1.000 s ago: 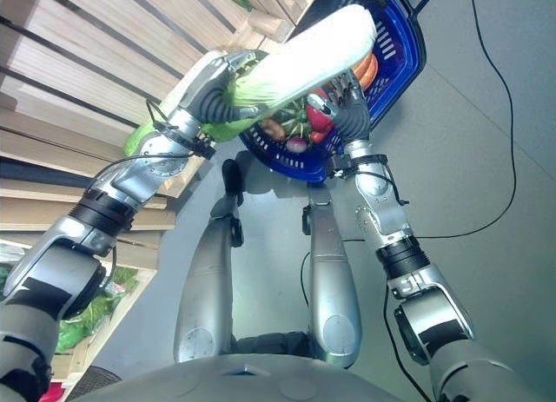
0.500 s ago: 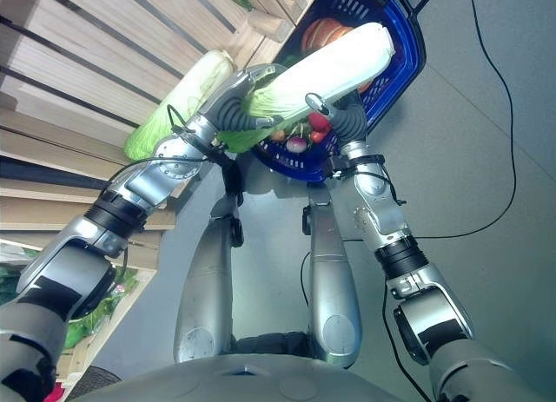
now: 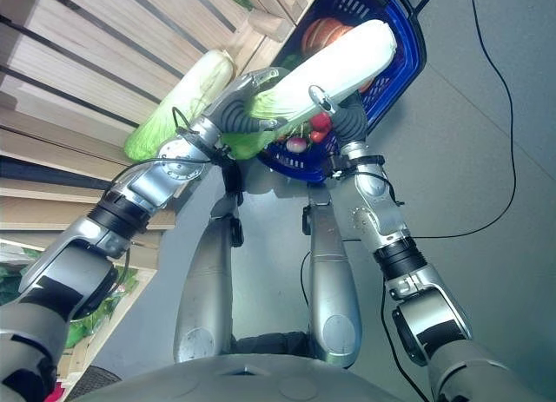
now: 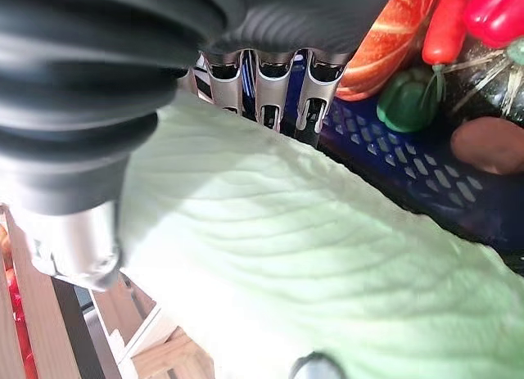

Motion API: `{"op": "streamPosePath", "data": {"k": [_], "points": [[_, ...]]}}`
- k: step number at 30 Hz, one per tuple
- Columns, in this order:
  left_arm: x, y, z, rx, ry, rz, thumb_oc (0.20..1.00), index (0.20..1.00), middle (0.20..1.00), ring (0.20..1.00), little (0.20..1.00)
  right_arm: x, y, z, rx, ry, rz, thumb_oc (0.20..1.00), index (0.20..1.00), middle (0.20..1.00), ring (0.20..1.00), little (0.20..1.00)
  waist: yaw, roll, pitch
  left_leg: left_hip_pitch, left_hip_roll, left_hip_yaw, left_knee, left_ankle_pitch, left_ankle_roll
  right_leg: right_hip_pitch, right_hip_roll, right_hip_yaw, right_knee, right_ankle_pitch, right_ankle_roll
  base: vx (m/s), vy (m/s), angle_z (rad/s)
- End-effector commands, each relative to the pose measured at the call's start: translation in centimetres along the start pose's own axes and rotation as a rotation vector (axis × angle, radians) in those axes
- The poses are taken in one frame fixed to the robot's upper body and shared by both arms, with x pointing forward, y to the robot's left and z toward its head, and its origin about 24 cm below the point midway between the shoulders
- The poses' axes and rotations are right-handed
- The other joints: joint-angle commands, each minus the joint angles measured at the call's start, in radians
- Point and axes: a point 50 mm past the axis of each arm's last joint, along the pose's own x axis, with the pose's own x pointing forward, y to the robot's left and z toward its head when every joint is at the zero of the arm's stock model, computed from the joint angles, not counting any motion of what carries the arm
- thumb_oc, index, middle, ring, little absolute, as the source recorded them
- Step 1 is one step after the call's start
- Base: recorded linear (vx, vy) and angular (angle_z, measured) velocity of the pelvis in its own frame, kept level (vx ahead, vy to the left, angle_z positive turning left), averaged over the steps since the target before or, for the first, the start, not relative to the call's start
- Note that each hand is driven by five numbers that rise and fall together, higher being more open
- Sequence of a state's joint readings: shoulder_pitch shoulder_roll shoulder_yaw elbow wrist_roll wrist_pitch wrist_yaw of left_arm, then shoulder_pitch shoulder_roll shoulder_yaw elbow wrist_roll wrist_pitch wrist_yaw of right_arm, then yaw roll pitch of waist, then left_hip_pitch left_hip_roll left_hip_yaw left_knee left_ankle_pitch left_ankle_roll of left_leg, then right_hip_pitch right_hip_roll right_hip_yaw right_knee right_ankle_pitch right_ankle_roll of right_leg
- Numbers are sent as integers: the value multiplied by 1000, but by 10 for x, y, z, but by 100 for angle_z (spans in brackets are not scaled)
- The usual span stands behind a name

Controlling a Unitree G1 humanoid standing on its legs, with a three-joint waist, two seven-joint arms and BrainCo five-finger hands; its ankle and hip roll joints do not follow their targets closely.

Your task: Pick up fruits and vegetables into the basket

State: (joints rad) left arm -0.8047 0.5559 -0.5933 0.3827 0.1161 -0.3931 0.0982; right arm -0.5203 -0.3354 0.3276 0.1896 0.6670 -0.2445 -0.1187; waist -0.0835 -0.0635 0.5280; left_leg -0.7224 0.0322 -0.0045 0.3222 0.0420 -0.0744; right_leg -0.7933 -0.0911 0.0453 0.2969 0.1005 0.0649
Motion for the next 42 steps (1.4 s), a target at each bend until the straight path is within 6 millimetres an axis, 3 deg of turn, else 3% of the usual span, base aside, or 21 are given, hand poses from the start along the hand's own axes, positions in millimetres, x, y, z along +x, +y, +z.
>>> {"op": "streamPosePath", "data": {"k": [1, 5, 6, 7, 8, 30, 36, 42], "points": [[9, -4, 34, -31, -164, 12, 200, 200, 200, 200, 200, 2, 29, 34, 56, -183, 163, 200, 200, 200, 200, 200, -4, 25, -8, 9, -24, 9, -12, -9, 28, 76, 35, -49, 26, -49, 4, 0, 0, 0], [9, -2, 33, -28, -157, 19, 200, 200, 200, 200, 200, 2, 28, 35, 56, -185, 161, 200, 200, 200, 200, 200, -4, 26, -8, 6, -26, 8, -11, -8, 29, 75, 34, -50, 27, -49, 4, 0, 0, 0], [9, -2, 32, -28, -152, 27, 344, 344, 344, 344, 344, 1, 28, 35, 56, -185, 162, 200, 200, 200, 200, 200, -3, 26, -8, 5, -26, 8, -12, -8, 29, 74, 34, -50, 26, -49, 4, 0, 0, 0], [8, -3, 31, -31, -148, 29, 432, 432, 432, 432, 432, 1, 27, 34, 57, -182, 160, 200, 200, 200, 200, 200, -2, 26, -8, 10, -25, 9, -9, -14, 28, 79, 34, -50, 29, -54, 4, 0, 0, 0], [8, -2, 30, -34, -140, 47, 1000, 1000, 1000, 1000, 1000, 1, 27, 35, 55, -185, 159, 200, 200, 200, 200, 200, -2, 26, -8, 6, -26, 8, -13, -7, 29, 75, 33, -51, 26, -48, 4, 0, 0, 0], [-14, 26, 4, -101, 8, 577, 1000, 1000, 1000, 1000, 1000, 0, 24, 34, 41, -203, 100, 200, 200, 200, 200, 200, 20, 27, -8, 12, -38, -16, -17, -5, 29, 79, 33, -62, 34, -55, 0, 0, 0, 0], [-20, 35, -9, -86, 69, 641, 1000, 1000, 1000, 1000, 1000, 2, 9, 35, -19, -210, 4, 200, 200, 200, 200, 200, 21, 31, -8, 14, -39, -18, -7, -13, 26, 81, 31, -65, 45, -65, 0, 5, 2, 1], [-28, 40, -25, -87, 143, 696, 1000, 1000, 1000, 1000, 1000, 6, -20, 30, -125, -154, -135, 200, 200, 200, 200, 200, 22, 36, -8, 14, -38, -17, -6, -15, 24, 80, 30, -67, 50, -69, -1, 0, 0, 0]]}}
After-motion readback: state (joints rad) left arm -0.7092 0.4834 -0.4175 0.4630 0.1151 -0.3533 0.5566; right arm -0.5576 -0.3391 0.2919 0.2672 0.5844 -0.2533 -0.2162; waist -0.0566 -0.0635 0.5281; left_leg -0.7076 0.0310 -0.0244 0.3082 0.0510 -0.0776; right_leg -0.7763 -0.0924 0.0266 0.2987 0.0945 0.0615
